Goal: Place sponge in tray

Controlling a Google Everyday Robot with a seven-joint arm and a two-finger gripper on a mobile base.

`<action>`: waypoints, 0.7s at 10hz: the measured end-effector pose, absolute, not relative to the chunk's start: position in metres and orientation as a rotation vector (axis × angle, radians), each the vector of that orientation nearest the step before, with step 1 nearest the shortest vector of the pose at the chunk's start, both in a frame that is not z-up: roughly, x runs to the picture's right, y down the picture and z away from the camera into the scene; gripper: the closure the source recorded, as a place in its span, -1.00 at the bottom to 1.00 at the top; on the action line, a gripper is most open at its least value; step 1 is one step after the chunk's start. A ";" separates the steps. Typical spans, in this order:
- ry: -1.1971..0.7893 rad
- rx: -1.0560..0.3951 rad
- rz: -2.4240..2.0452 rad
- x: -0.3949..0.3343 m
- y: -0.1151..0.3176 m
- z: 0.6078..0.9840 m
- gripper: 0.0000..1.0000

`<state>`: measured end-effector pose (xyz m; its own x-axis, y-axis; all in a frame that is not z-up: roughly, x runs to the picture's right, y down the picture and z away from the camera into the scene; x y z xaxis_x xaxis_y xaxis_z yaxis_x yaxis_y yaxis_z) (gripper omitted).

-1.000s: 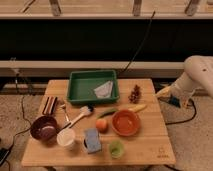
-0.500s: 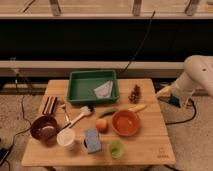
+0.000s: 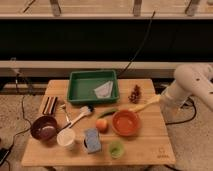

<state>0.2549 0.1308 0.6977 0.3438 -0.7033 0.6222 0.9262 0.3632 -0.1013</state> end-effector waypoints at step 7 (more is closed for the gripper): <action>-0.605 -0.464 -1.430 0.106 0.200 0.657 -0.60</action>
<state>0.1060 0.1996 0.6573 0.0359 -0.7690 0.6382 0.9935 0.0963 0.0601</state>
